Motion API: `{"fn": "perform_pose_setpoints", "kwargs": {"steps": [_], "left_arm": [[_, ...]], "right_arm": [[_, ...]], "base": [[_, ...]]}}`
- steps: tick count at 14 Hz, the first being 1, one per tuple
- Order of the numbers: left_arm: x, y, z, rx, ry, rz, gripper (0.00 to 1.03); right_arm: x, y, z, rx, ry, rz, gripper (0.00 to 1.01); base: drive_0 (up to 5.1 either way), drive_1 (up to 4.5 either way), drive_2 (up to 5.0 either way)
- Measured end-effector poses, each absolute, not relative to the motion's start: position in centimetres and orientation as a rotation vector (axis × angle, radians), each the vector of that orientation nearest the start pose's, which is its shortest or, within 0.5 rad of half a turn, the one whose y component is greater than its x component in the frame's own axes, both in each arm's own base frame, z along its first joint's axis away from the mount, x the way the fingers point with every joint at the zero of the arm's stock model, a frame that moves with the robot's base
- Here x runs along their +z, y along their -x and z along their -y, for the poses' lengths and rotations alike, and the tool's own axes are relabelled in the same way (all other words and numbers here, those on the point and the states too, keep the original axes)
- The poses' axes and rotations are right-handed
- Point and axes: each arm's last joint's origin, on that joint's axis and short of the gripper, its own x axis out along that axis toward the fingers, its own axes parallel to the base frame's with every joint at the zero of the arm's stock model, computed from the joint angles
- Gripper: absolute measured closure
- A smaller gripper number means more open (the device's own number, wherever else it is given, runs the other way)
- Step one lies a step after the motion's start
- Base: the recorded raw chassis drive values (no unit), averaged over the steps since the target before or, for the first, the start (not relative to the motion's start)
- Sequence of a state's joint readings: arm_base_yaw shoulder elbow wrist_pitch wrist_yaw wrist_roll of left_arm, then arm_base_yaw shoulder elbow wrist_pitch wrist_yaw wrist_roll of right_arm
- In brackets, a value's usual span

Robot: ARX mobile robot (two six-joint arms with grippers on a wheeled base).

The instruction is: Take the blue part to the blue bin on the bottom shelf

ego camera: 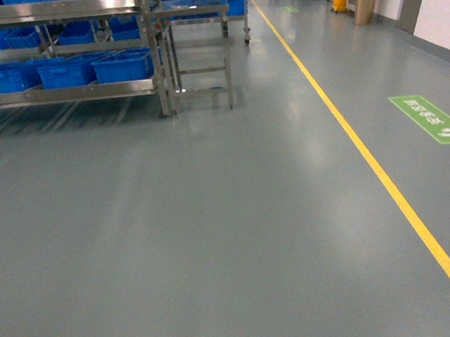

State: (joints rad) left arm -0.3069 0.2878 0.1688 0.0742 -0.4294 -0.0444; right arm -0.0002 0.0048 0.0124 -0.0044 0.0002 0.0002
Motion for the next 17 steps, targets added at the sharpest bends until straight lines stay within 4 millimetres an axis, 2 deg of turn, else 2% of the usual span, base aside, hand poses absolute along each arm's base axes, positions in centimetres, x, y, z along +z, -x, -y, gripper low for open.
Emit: {"fn": "perform_pose_setpoints", "kwargs": {"steps": [17], "left_arm": [[20.43, -10.99, 2.22, 0.123, 0.027, -0.043, 0.59]], "right_arm": [[16.69, -9.72, 0.00, 0.000, 0.000, 0.002, 0.03]], "base": [[0.0, 4.02, -4.0]]}}
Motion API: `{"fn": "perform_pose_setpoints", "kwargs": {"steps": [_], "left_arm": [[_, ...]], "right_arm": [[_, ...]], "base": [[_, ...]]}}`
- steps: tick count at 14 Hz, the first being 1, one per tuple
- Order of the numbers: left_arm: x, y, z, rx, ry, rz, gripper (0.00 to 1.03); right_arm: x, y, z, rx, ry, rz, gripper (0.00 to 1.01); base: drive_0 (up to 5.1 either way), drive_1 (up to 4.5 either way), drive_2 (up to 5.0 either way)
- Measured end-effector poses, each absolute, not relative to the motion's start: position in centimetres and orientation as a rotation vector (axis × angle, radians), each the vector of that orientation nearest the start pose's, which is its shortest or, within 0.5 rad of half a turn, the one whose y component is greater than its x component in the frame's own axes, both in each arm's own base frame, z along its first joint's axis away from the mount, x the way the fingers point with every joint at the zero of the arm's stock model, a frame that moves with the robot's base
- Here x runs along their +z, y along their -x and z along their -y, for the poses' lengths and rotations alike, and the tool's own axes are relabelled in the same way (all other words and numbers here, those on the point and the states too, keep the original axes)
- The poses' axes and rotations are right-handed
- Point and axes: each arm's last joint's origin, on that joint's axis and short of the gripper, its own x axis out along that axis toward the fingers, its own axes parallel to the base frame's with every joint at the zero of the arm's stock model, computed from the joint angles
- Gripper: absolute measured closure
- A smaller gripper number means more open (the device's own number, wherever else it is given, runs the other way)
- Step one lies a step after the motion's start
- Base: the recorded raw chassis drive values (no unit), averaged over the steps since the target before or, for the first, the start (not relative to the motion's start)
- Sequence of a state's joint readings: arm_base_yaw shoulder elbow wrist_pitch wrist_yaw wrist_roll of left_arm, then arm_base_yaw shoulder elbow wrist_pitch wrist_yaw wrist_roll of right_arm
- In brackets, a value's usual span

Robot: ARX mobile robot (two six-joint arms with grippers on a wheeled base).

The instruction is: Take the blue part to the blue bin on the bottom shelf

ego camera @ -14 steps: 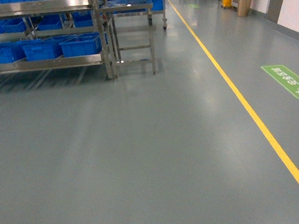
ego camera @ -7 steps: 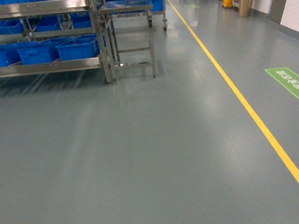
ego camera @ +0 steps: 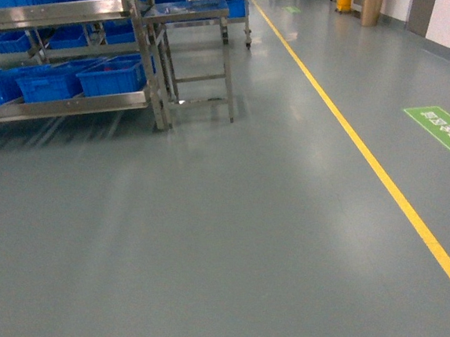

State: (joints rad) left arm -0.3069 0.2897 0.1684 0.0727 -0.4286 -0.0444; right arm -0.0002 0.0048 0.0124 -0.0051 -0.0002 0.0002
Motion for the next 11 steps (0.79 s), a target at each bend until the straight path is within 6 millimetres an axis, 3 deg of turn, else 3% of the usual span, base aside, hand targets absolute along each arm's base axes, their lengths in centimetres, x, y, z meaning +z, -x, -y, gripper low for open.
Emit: {"fn": "perform_pose_setpoints", "kwargs": {"steps": [11], "left_arm": [[20.45, -10.97, 2.21, 0.123, 0.028, -0.040, 0.59]], "right_arm": [[16.69, -9.72, 0.00, -0.001, 0.000, 0.003, 0.03]], "base": [[0.0, 4.04, -4.0]]}}
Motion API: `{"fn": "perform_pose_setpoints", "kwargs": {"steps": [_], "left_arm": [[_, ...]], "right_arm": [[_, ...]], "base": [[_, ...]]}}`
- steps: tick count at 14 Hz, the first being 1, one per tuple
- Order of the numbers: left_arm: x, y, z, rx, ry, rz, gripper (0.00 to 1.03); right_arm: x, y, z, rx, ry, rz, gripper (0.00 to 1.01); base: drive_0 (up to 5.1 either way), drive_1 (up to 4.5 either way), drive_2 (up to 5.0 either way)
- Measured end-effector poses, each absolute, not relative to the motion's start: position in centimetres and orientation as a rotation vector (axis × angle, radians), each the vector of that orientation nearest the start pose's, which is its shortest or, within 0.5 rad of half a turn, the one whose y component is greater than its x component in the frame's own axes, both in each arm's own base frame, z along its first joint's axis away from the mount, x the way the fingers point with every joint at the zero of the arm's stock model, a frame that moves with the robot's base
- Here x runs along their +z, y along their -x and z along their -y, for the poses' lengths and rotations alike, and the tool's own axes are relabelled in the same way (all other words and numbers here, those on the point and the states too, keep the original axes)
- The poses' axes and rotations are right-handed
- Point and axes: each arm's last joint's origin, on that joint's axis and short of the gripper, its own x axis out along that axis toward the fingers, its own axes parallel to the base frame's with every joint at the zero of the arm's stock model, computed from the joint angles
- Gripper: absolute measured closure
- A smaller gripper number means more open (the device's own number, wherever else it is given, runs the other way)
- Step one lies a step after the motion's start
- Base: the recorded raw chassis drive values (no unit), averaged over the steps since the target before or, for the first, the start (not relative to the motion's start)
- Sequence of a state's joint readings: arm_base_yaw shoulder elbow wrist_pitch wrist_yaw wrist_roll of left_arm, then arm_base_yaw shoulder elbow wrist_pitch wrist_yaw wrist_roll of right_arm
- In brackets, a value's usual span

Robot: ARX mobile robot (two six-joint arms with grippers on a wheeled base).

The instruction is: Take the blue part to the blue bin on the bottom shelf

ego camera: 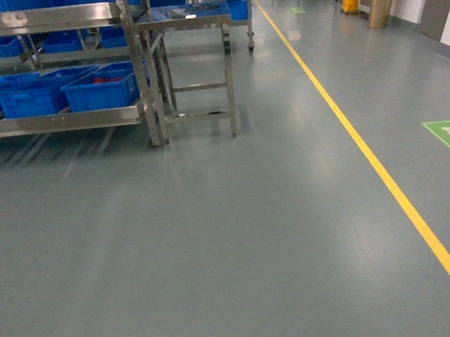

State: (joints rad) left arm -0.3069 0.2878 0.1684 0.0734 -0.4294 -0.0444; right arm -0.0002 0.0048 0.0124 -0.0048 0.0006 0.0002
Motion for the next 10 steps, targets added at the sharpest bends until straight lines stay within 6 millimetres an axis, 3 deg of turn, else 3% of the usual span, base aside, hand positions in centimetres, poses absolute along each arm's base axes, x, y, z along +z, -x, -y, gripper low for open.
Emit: {"fn": "perform_pose_setpoints", "kwargs": {"steps": [10], "left_arm": [[20.41, -10.99, 2.22, 0.123, 0.027, -0.043, 0.59]], "right_arm": [[16.69, -9.72, 0.00, 0.000, 0.000, 0.002, 0.03]], "base": [[-0.1, 3.92, -4.1]]}}
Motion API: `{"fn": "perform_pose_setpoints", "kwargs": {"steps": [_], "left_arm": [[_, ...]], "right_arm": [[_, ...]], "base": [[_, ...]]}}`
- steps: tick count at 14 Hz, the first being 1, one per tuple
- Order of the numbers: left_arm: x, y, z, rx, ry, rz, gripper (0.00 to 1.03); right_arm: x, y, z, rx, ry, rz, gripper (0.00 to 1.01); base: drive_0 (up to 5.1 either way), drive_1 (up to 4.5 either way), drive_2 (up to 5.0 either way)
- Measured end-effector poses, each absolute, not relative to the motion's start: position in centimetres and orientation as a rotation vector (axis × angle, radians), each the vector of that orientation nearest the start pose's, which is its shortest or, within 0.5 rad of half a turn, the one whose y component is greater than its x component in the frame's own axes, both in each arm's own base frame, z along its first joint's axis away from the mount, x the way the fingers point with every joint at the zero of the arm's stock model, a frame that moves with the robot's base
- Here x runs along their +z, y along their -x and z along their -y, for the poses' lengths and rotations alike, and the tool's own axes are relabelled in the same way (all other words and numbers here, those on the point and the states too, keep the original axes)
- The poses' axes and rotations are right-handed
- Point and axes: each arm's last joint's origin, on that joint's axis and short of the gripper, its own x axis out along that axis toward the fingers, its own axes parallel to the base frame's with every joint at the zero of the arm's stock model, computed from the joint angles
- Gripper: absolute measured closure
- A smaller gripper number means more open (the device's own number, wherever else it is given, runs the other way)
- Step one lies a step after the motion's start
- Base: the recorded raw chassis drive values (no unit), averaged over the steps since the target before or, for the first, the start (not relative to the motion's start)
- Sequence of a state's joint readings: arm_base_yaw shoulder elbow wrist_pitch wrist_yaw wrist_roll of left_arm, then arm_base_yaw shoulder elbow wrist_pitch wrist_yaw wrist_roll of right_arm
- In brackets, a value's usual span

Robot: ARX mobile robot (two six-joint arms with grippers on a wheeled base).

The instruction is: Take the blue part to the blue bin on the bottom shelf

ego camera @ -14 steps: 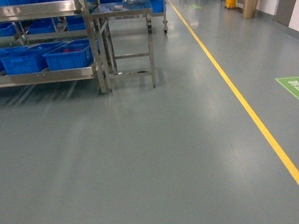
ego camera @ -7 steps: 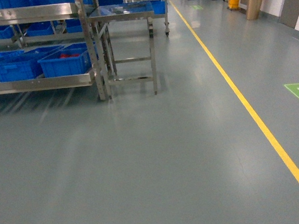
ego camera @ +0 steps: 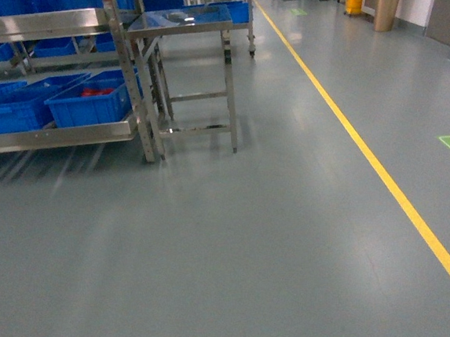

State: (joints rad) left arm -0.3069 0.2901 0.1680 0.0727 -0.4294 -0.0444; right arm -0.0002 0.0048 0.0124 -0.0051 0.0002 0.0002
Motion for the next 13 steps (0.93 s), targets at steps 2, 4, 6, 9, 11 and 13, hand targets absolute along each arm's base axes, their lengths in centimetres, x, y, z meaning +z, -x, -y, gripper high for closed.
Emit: {"fn": "perform_pose_setpoints", "kwargs": {"steps": [2, 4, 6, 9, 11, 13], "left_arm": [[20.42, -10.99, 2.22, 0.123, 0.027, -0.043, 0.59], [20.37, -11.00, 2.22, 0.123, 0.025, -0.047, 0.59], [20.37, -10.98, 2.22, 0.124, 0.025, -0.047, 0.59], [20.42, -10.98, 2.22, 0.123, 0.027, -0.042, 0.59], [20.42, -10.99, 2.22, 0.121, 0.027, -0.042, 0.59], [20.39, -10.99, 2.22, 0.123, 0.026, -0.044, 0.59]], "right_arm": [[16.69, -9.72, 0.00, 0.000, 0.000, 0.003, 0.03], [16.67, -9.72, 0.00, 0.000, 0.000, 0.001, 0.03], [16.70, -9.72, 0.00, 0.000, 0.000, 0.004, 0.03], [16.69, -9.72, 0.00, 0.000, 0.000, 0.002, 0.03], [16.68, -9.72, 0.00, 0.000, 0.000, 0.001, 0.03], [16.66, -9.72, 0.00, -0.001, 0.000, 0.000, 0.03]], "base": [[0.0, 4.02, -4.0], [0.1, 4.10, -3.9], [0.1, 4.14, -3.9], [0.1, 4.11, -3.9], [0.0, 3.99, -4.0], [0.0, 4.03, -4.0]]}}
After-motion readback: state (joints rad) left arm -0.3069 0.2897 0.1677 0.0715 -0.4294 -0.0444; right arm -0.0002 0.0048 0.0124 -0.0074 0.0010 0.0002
